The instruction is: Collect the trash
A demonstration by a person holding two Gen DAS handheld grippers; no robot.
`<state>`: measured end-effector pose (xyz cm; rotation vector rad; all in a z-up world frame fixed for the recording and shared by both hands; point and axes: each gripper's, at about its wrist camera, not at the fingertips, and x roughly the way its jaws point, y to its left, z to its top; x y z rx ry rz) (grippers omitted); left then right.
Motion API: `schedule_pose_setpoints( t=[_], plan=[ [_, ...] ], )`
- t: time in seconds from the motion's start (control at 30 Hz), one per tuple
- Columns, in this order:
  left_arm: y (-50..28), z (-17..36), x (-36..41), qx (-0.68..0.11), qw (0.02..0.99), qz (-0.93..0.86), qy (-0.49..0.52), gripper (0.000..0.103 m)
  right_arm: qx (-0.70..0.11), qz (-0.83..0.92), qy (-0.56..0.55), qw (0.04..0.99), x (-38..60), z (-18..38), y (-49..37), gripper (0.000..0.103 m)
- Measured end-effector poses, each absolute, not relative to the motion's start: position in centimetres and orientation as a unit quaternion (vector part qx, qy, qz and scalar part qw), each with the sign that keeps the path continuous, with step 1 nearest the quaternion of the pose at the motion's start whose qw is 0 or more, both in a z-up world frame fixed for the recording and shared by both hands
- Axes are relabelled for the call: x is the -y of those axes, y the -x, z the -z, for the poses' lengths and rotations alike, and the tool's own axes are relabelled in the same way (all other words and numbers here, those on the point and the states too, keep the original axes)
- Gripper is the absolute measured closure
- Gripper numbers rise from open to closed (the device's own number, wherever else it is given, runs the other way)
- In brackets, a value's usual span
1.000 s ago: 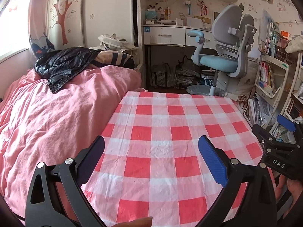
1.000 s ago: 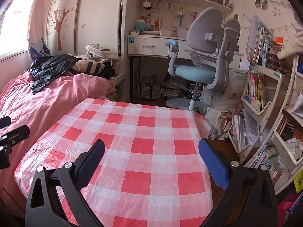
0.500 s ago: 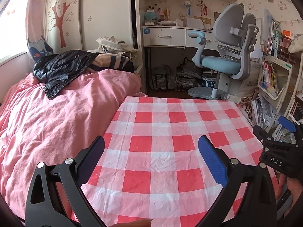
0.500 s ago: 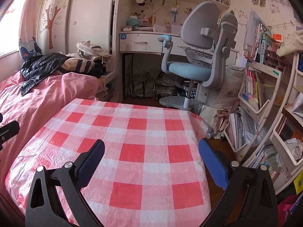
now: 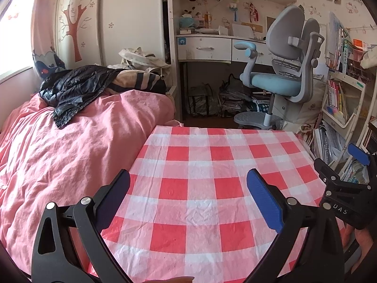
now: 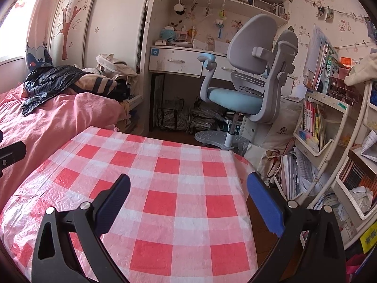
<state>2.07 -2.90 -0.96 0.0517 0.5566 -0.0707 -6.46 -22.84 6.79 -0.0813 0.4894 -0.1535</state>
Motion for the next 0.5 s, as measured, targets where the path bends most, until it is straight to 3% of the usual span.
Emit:
schedule_pose_setpoints(
  t=[0.5],
  plan=[
    [-2.6, 1.2, 2.4, -0.282, 0.959, 0.036, -0.015, 0.007, -0.284, 0.071, 0.026, 0.956, 23.5, -5.2, 5.5, 0.008]
  ],
)
